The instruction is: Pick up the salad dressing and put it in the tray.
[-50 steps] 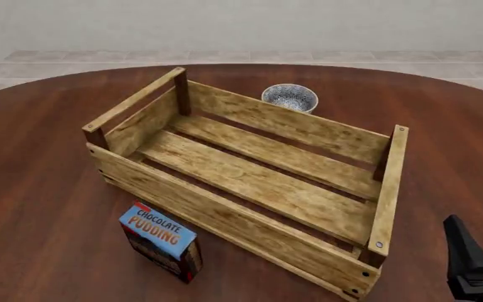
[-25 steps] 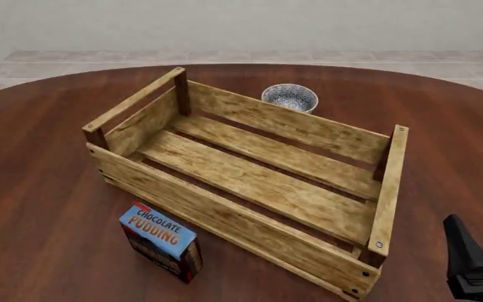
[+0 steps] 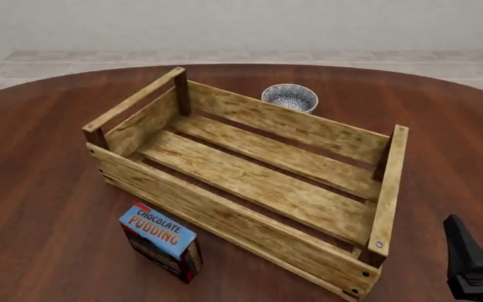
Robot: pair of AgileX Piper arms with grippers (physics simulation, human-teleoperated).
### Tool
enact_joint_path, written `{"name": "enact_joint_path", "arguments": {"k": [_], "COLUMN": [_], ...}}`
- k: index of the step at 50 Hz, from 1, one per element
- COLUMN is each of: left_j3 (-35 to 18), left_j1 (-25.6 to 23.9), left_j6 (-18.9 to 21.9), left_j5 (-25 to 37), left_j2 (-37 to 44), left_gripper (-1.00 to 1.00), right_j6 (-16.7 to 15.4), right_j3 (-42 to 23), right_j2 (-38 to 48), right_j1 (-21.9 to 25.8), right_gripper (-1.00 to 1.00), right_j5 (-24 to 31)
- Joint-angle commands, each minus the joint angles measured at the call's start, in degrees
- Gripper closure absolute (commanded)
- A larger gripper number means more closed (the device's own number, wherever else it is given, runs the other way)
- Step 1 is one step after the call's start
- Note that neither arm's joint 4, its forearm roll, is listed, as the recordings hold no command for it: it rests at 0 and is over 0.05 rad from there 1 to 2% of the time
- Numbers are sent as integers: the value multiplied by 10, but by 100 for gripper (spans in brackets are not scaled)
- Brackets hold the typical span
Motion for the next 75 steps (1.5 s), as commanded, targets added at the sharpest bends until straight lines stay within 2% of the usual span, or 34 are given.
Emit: {"name": "enact_joint_path", "arguments": {"k": [1,11,37,53,64,75], "left_j3": [72,98,243,285,330,358], "left_j1": [21,27,66,83,101,110], "left_j6": [-12,-17,-9,1,14,23], "left_j5": [-32,-43,-174,-230,-306,-348], "left_j2": [-10,-10,36,65,110,144], "left_gripper": [-100,-100,-100,-100,-100,-100], "right_j6": [0,0,0,0,0,0], "right_j3": [0,0,0,0,0,0], "right_j2": [0,0,0,0,0,0], "right_j1": [0,0,0,0,0,0], "right_gripper": [-100,-100,-100,-100,-100,-100], "right_j5": [0,0,0,0,0,0]}}
